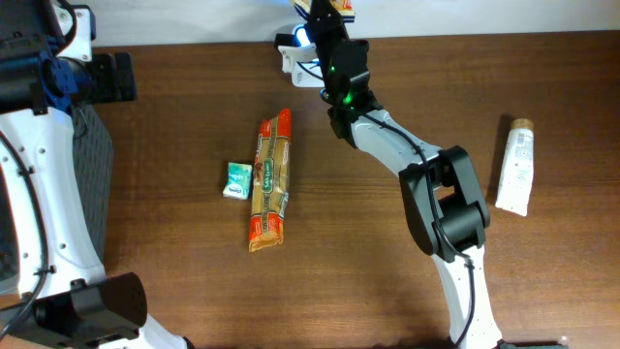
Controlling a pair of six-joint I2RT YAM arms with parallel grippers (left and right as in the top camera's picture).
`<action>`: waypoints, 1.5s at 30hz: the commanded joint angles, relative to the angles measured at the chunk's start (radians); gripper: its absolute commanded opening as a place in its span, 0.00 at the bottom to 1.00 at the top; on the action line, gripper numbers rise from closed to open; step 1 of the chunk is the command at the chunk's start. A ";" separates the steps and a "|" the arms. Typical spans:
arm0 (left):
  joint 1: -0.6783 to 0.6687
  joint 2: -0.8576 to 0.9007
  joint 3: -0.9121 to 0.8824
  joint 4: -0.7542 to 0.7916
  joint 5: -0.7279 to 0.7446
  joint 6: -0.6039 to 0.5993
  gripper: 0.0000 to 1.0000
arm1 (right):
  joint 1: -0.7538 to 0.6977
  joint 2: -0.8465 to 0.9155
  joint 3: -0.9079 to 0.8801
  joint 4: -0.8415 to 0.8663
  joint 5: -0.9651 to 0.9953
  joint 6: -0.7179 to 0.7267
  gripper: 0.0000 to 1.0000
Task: Scan the item barcode
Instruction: 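Place the snack bag at the right side of the table, then reach the right gripper to the orange spaghetti pack and grasp it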
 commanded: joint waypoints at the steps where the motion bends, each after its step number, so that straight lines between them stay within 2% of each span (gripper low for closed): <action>1: 0.006 -0.020 0.016 0.002 -0.003 0.013 0.99 | 0.003 -0.086 0.027 -0.077 0.074 0.012 0.04; 2: 0.006 -0.020 0.016 0.002 -0.003 0.013 0.99 | 0.006 -0.136 0.022 -0.127 0.128 0.034 0.04; 4: 0.006 -0.020 0.016 0.002 -0.003 0.013 0.99 | 0.020 -0.263 0.019 -0.230 0.258 0.185 0.04; 6: 0.006 -0.020 0.016 0.002 -0.003 0.013 0.99 | 0.051 -0.412 0.020 -0.441 0.365 0.379 0.04; 7: 0.006 -0.020 0.016 0.002 -0.003 0.013 0.99 | 0.069 -0.500 0.020 -0.640 0.397 0.529 0.04; 8: 0.006 -0.020 0.016 0.002 -0.003 0.013 0.99 | 0.079 -0.580 0.020 -0.856 0.388 0.790 0.04; 9: 0.008 -0.020 0.016 0.002 -0.003 0.013 0.99 | 0.075 -0.665 0.020 -1.089 0.323 1.179 0.04; 10: 0.008 -0.020 0.016 0.002 -0.003 0.013 0.99 | 0.050 -0.726 0.020 -1.281 0.218 1.430 0.04; 11: 0.008 -0.020 0.016 0.002 -0.003 0.013 0.99 | -0.021 -0.799 0.020 -1.526 0.048 1.757 0.04; 12: 0.008 -0.020 0.016 0.002 -0.003 0.013 0.99 | -0.089 -0.824 0.020 -1.673 -0.055 1.918 0.04; 13: 0.008 -0.020 0.016 0.002 -0.003 0.013 0.99 | -0.159 -0.826 0.019 -1.794 -0.119 1.986 0.04; 15: 0.008 -0.020 0.016 0.002 -0.003 0.013 0.99 | -0.264 -0.817 -0.001 -1.908 -0.197 2.006 0.04; 18: 0.008 -0.020 0.016 0.002 -0.003 0.013 0.99 | -0.447 -0.810 -0.111 -1.910 -0.224 2.005 0.04; 21: 0.008 -0.020 0.016 0.002 -0.003 0.013 0.99 | -0.617 -0.747 -0.309 -1.778 -0.250 2.002 0.04; 22: 0.008 -0.020 0.016 0.002 -0.003 0.013 0.99 | -0.642 -0.730 -0.345 -1.741 -0.248 1.998 0.04; 24: 0.008 -0.020 0.016 0.002 -0.003 0.013 0.99 | -0.794 -0.657 -0.400 -1.638 -0.239 1.999 0.05; 26: 0.008 -0.020 0.016 0.002 -0.003 0.013 0.99 | -0.850 -0.659 -0.380 -1.628 -0.261 2.002 0.76; 27: 0.008 -0.020 0.016 0.002 -0.003 0.013 0.99 | -0.861 -0.659 -0.326 -1.688 -0.322 2.002 0.99; 30: 0.008 -0.020 0.016 0.002 -0.003 0.013 0.99 | -0.831 -0.659 -0.156 -1.881 -0.417 2.002 0.99; 32: 0.008 -0.020 0.016 0.002 -0.003 0.013 0.99 | -0.766 -0.659 -0.103 -1.934 -0.629 2.002 0.99; 33: 0.008 -0.020 0.016 0.002 -0.003 0.013 0.99 | -0.684 -0.652 -0.115 -1.898 -0.790 2.002 0.99; 35: 0.008 -0.020 0.016 0.002 -0.003 0.013 0.99 | -0.533 -0.622 -0.148 -1.791 -0.883 2.028 0.99; 38: 0.008 -0.020 0.016 0.002 -0.003 0.013 0.99 | -0.327 -0.537 -0.151 -1.676 -0.859 2.129 0.98; 40: 0.008 -0.020 0.016 0.002 -0.003 0.013 0.99 | -0.151 -0.425 -0.151 -1.538 -0.744 2.297 0.90; 44: 0.008 -0.020 0.016 0.002 -0.003 0.013 0.99 | 0.026 -0.260 -0.151 -1.353 -0.727 2.430 0.89; 45: 0.008 -0.020 0.016 0.002 -0.003 0.013 0.99 | 0.063 -0.222 -0.151 -1.312 -0.719 2.433 0.86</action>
